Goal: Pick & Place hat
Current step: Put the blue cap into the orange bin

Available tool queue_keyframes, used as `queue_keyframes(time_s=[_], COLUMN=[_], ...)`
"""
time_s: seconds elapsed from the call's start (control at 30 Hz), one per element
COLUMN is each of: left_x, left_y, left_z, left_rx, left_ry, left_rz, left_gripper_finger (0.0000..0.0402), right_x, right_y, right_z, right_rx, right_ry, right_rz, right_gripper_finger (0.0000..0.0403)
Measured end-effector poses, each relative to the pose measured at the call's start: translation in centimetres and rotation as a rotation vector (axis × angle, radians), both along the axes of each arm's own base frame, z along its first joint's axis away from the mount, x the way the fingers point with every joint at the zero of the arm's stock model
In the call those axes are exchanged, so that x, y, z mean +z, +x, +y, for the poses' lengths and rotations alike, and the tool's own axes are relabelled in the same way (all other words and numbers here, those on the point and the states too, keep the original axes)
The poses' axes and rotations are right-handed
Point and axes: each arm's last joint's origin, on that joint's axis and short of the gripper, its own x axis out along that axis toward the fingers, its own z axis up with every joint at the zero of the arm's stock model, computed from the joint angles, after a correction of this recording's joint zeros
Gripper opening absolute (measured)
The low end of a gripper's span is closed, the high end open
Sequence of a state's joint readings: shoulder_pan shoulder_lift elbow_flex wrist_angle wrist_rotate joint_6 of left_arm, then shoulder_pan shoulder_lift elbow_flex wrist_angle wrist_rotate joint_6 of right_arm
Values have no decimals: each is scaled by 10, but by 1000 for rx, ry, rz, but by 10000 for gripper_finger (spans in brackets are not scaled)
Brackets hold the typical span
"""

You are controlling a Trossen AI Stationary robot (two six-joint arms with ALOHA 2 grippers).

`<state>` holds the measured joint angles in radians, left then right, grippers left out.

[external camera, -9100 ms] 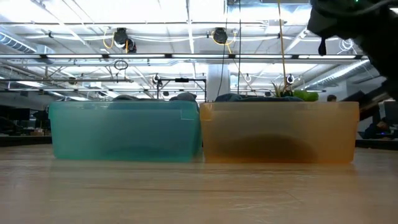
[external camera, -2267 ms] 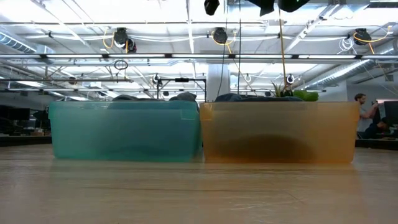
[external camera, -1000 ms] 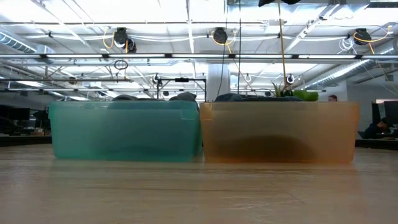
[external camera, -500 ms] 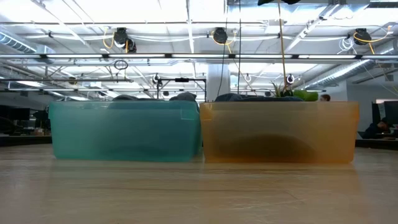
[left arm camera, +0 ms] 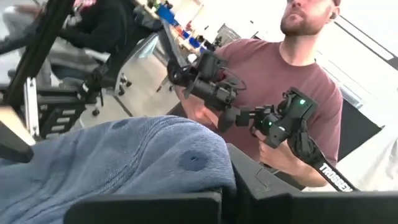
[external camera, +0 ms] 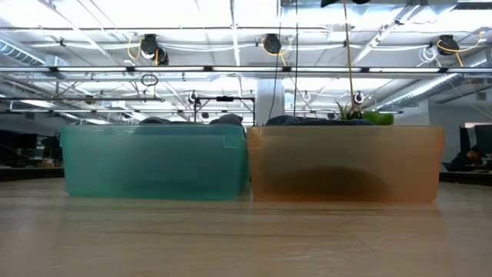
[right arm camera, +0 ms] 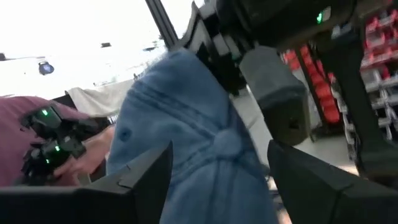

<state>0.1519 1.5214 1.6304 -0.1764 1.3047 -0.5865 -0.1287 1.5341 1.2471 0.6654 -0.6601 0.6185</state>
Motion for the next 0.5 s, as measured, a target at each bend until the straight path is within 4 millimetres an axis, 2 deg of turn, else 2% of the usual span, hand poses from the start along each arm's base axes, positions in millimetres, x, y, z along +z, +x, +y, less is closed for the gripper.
queue_keyframes(time_s=[0.33,0.5], left_x=[-7,-5], left_y=[15,19], left_z=[-2,-3], left_rx=[-61,-108], left_ry=[-20,-32], left_rz=[6,4], left_gripper_finger=[0,0], right_x=[-2,-3], right_y=[-2,-3], right_z=[0,-2], right_rx=[135,204], right_ry=[-9,24], right_rz=[47,94], right_gripper_finger=[257,233])
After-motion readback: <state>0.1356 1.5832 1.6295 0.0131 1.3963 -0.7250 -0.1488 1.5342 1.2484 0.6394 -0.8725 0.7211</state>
